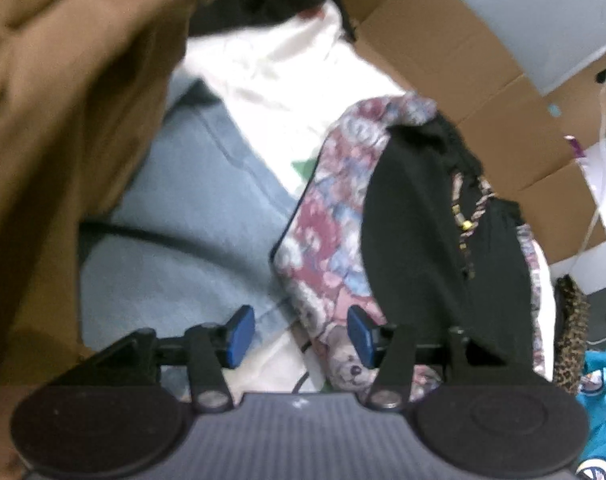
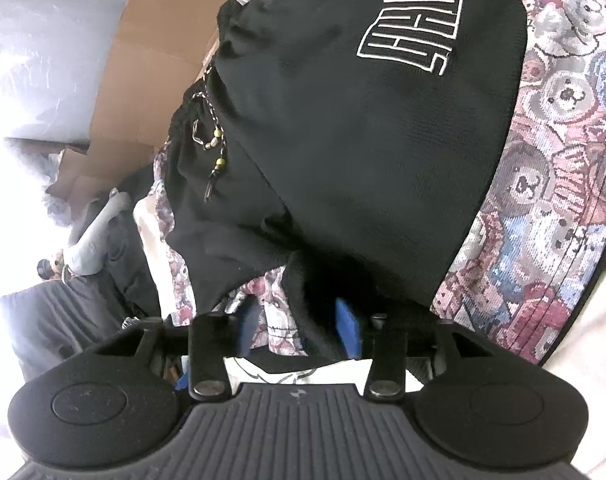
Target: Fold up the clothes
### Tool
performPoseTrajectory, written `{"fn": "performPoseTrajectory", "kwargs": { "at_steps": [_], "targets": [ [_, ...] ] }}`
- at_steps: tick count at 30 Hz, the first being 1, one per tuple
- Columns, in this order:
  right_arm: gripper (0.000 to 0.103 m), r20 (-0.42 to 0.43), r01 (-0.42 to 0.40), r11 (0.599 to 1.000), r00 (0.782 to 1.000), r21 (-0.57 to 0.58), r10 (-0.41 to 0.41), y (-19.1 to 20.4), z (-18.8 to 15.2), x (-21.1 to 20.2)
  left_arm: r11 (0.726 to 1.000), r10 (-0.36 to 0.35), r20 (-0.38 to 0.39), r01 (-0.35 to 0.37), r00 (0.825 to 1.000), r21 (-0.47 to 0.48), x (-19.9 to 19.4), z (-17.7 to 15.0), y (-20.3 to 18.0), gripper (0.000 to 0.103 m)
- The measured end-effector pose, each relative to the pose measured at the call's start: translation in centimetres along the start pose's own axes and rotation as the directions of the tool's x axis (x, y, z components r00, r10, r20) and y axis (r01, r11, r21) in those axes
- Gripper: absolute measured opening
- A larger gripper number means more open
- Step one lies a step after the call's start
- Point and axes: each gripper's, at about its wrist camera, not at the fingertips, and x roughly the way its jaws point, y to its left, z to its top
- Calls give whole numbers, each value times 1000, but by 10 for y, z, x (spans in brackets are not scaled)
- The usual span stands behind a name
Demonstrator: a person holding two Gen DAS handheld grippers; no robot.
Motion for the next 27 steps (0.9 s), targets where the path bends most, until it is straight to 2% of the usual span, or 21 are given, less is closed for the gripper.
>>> {"fn": "performPoseTrajectory", "kwargs": {
  "at_steps": [2, 4, 5, 8, 12, 16, 27],
  "targets": [
    [47, -13, 1, 1000, 1000, 6, 0, -2, -3, 4, 1000, -6, 17, 6, 1000, -9, 4, -2, -1, 56],
    [45, -24, -1, 1000, 1000, 12, 1, -4, -5, 9, 999, -32, 30, 33, 999, -14, 4, -2, -4, 29],
    [43, -29, -3, 1000, 1000, 6, 3, -5, -6, 12, 999, -48, 22, 49, 999, -23, 4, -1, -5, 7],
    [16, -37, -3, 1000, 999, -3, 3, -3, -7, 17, 996, -78, 22, 79, 997, -41, 1, 2, -8, 4],
    [6, -39, -19, 1000, 999, -10, 18, 0, -7, 18, 993, -116, 37, 116, 993, -1, -13, 10, -27, 3],
    [6, -35, -30, 1000, 999, 1, 30, -1, -4, 15, 986, -153, 25, 151, 988, 64, -14, 19, -54, 3],
    [6, -41, -42, 999, 998, 26, 43, -10, 0, 12, 963, -149, -65, 160, 987, 216, 25, 16, -118, 6]
  ]
}}
